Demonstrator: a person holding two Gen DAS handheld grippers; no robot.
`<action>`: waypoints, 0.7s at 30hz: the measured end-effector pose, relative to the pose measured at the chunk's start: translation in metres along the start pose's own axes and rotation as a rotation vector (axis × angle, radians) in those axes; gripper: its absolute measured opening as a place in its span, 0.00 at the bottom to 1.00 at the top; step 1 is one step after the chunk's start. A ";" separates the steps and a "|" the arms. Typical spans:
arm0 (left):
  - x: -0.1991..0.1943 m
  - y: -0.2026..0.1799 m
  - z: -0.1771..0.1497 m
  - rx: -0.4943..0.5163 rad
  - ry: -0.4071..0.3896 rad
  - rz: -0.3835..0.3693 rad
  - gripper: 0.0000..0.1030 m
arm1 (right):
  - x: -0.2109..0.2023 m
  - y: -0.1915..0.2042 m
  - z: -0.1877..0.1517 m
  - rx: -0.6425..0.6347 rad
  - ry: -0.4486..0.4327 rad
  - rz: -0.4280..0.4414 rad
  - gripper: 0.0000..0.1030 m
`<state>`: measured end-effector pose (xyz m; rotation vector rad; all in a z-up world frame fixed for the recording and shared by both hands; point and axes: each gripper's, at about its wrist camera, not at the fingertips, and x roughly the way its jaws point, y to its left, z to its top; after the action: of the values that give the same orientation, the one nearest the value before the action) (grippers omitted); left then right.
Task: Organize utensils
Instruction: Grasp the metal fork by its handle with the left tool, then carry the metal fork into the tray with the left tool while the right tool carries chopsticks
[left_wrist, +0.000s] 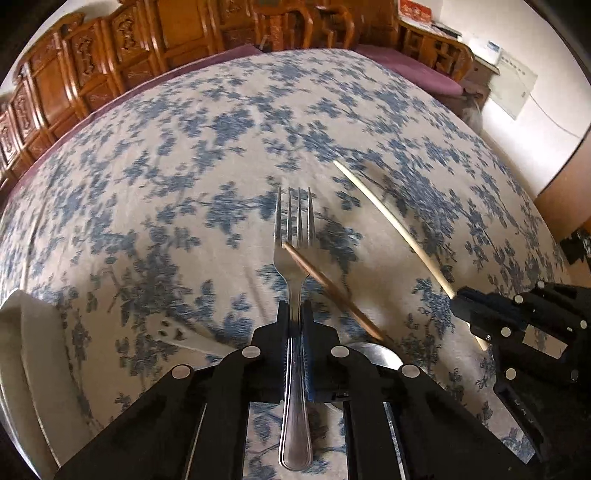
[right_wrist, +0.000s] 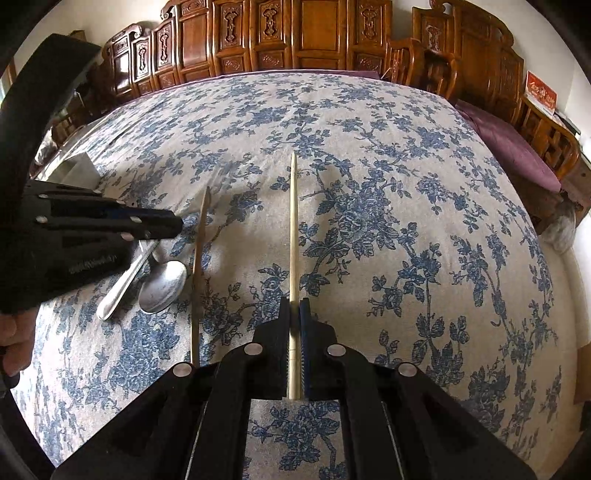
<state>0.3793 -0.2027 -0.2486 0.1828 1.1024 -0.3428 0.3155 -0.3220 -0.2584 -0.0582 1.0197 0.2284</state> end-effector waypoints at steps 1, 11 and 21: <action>-0.004 0.004 0.000 -0.011 -0.009 0.006 0.06 | 0.000 0.001 0.000 0.001 0.000 0.004 0.06; -0.040 0.035 0.007 -0.046 -0.085 0.065 0.06 | -0.010 0.005 0.002 0.020 -0.039 0.048 0.06; -0.076 0.042 -0.010 -0.022 -0.122 0.062 0.06 | -0.028 0.031 0.002 -0.018 -0.076 0.065 0.06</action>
<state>0.3551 -0.1468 -0.1859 0.1737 0.9773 -0.2826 0.2964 -0.2963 -0.2317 -0.0320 0.9446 0.2973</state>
